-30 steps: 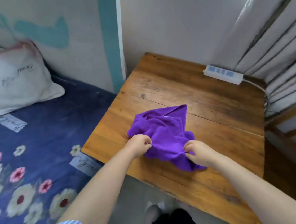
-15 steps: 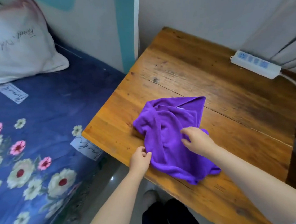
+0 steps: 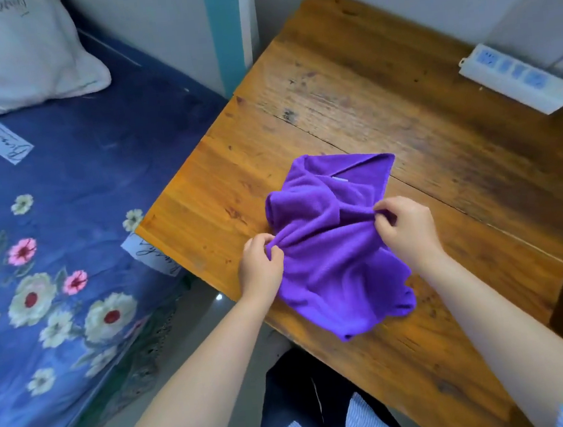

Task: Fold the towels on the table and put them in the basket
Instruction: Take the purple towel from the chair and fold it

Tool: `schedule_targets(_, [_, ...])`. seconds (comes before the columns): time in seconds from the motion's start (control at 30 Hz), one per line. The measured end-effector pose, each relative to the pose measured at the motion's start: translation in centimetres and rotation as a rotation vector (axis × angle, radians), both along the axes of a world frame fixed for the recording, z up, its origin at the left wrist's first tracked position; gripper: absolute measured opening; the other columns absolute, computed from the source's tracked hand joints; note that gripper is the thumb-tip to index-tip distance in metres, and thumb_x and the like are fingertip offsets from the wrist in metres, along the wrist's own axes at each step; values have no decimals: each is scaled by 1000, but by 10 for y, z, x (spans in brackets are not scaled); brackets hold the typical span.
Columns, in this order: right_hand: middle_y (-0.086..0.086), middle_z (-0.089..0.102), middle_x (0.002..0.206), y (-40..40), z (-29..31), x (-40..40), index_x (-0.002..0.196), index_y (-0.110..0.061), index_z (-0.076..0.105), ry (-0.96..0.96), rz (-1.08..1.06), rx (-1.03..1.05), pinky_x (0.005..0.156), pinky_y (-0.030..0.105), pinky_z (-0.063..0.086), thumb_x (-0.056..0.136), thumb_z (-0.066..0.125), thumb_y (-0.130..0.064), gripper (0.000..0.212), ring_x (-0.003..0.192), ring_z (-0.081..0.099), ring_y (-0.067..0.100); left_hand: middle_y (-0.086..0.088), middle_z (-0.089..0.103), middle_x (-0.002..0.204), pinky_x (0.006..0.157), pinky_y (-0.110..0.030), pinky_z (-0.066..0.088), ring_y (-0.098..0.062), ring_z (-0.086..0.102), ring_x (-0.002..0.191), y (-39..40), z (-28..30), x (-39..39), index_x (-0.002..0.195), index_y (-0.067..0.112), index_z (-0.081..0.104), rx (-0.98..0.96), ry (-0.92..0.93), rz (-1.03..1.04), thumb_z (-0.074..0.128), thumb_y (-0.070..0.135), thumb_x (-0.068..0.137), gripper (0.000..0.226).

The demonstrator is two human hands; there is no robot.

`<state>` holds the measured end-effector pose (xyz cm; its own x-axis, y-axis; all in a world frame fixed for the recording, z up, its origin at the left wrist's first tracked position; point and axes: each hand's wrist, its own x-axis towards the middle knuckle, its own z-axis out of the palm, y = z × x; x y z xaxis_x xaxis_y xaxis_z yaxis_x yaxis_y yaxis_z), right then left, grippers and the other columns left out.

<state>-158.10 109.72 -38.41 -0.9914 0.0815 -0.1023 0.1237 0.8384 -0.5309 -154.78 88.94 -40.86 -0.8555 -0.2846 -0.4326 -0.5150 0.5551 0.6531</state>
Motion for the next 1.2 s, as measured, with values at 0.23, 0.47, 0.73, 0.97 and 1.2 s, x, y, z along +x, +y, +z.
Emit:
schedule_targets(0.23, [11, 69, 94, 65, -2, 100, 91, -9, 65, -467, 24, 373, 79, 35, 44, 80, 45, -15, 24, 96, 63, 29, -12, 53, 122, 90, -36, 39, -28, 52, 115, 54, -2, 27, 124, 13, 54, -216, -159, -809, 39, 18, 96, 33])
schedule_targets(0.47, [19, 65, 103, 65, -20, 98, 100, -2, 66, -418, -162, 124, 84, 36, 42, 89, 47, -19, 28, 102, 57, 35, -15, 62, 113, 82, -37, 43, -34, 56, 106, 60, 11, 26, 111, 7, 56, -339, -124, -704, 36, 19, 97, 27])
schedule_targets(0.73, [14, 63, 117, 47, -22, 74, 119, -6, 57, -559, -208, -117, 87, 28, 40, 87, 53, -13, 33, 109, 56, 28, -12, 59, 121, 94, -36, 40, -30, 52, 116, 56, 2, 3, 117, 10, 57, -411, -174, -564, 50, 24, 92, 30])
schedule_targets(0.97, [8, 56, 76, 56, -19, 73, 65, -16, 51, -542, -310, -225, 58, 30, 30, 82, 60, -10, 20, 78, 48, 22, -6, 63, 117, 99, -32, 30, -25, 54, 114, 52, 12, 8, 112, 12, 63, -385, -32, -377, 46, 20, 95, 25])
schedule_targets(1.2, [2, 43, 63, 96, 9, 73, 60, -18, 38, -280, -588, -458, 54, 30, 27, 86, 55, -6, 34, 73, 41, 21, -23, 59, 112, 88, -32, 38, -33, 54, 107, 19, 46, -9, 108, -6, 56, -53, 199, 194, 41, 6, 95, 23])
